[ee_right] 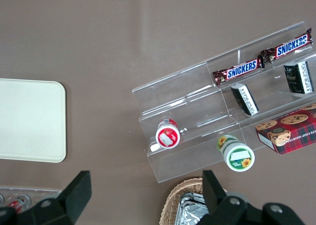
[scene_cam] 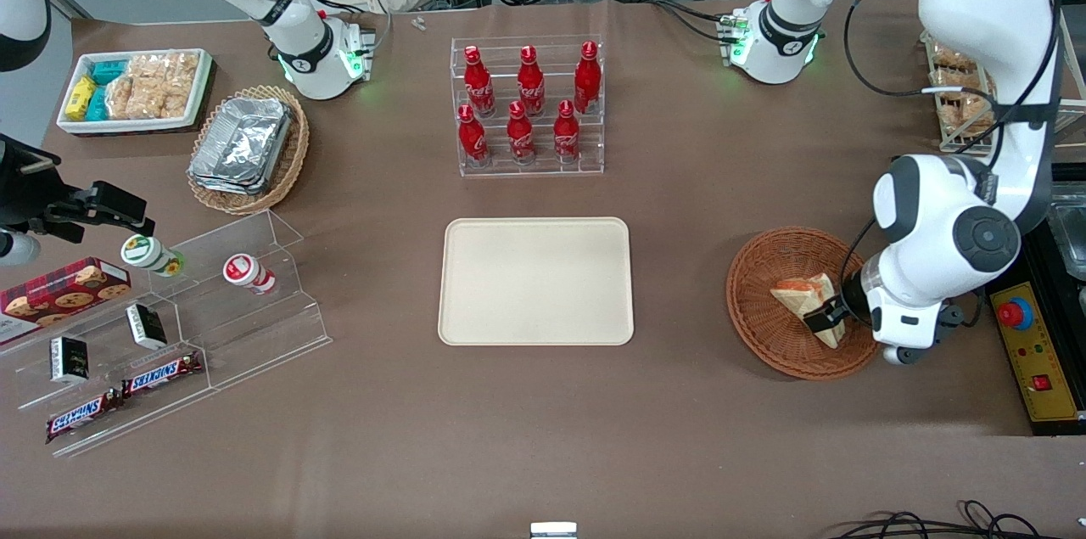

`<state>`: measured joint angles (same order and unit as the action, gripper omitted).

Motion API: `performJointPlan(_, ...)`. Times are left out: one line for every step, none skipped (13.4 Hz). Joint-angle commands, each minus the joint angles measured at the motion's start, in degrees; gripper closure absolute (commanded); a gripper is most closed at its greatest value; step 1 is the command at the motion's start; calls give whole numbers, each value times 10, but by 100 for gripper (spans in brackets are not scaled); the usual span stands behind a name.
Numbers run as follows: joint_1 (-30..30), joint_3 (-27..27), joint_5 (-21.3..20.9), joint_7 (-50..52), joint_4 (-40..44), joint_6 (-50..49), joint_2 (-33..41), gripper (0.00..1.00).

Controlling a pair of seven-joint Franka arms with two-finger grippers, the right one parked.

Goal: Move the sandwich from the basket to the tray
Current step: 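Close the left gripper on the wrapped triangular sandwich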

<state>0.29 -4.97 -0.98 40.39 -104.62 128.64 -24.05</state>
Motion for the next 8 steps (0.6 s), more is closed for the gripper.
performJointPlan(5,1,-8,21,-21,9,3,0)
performJointPlan(6,2,-8,21,-28,9,5,0)
performJointPlan(6,2,-8,21,-32,9,4,0)
performJointPlan(6,3,-8,21,-33,11,2,0)
performJointPlan(6,2,-7,21,-33,11,-3,0)
performJointPlan(6,2,-7,21,-32,12,-7,0)
performJointPlan(6,2,-6,22,-32,13,-10,0)
performJointPlan(6,2,-6,36,-32,15,-16,0)
